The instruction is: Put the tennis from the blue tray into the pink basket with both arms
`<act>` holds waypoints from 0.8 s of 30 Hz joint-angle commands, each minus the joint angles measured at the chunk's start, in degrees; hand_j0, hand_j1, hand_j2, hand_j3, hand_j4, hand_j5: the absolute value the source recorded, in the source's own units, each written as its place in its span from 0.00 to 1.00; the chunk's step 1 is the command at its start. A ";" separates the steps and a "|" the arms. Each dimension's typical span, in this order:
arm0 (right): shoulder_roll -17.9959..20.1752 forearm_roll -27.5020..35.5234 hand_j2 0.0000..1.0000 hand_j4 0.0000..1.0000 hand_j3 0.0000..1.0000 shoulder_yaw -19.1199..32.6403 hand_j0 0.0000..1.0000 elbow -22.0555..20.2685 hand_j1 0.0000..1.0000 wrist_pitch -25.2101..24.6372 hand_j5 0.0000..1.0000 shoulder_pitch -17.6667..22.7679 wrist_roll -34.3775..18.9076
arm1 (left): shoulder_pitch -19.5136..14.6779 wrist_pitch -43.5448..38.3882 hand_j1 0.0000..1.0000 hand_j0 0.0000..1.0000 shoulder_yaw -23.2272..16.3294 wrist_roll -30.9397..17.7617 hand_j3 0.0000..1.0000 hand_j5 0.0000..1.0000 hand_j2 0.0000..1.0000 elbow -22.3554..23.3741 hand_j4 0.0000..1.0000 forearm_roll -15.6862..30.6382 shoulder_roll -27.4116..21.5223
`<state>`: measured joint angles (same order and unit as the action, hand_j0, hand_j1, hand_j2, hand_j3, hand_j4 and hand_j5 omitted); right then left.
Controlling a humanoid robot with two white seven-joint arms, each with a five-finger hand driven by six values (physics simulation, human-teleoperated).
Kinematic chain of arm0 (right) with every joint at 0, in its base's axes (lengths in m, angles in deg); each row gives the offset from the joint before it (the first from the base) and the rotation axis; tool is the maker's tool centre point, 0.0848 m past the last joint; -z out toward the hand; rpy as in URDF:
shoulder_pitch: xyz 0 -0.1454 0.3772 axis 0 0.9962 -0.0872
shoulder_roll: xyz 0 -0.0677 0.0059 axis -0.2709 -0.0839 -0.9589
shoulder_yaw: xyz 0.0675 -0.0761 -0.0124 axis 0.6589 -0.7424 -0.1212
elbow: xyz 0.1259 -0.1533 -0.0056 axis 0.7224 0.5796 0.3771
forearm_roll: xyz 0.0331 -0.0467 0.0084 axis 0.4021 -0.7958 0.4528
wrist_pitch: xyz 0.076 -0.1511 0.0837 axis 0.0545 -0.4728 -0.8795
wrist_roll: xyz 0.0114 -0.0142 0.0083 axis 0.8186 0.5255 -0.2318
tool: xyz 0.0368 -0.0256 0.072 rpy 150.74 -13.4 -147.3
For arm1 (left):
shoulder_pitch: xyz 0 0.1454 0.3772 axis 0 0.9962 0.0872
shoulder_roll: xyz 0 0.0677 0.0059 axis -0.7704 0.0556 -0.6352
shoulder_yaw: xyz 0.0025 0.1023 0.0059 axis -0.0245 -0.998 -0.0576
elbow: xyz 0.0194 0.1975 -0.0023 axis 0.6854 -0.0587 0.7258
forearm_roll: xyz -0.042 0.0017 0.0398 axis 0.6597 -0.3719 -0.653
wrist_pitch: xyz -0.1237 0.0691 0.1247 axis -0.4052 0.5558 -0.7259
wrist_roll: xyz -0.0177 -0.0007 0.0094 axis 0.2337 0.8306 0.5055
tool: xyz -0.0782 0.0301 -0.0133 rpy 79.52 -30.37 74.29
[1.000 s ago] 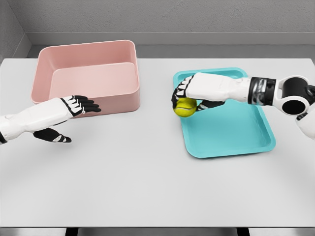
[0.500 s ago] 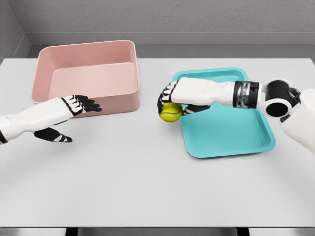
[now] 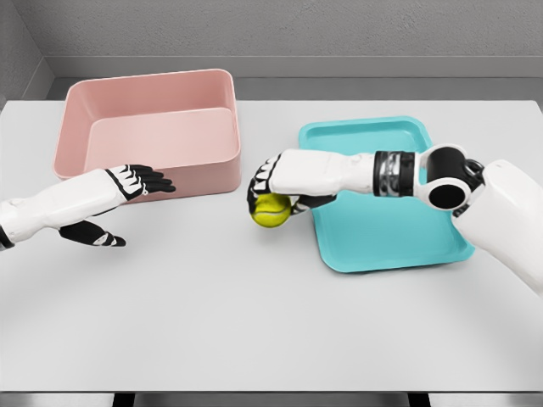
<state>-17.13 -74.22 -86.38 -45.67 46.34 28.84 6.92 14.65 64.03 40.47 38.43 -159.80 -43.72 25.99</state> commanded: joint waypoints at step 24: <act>-2.78 -1.33 0.85 0.85 0.85 -1.02 0.85 1.34 0.85 -0.15 0.85 0.62 -0.48 | 0.35 -0.02 1.00 1.00 -0.23 0.12 1.00 1.00 1.00 -0.07 1.00 1.25 0.11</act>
<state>-19.89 -75.92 -87.44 -44.36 46.33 29.46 6.42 15.00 64.03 40.22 38.49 -159.88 -42.89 26.13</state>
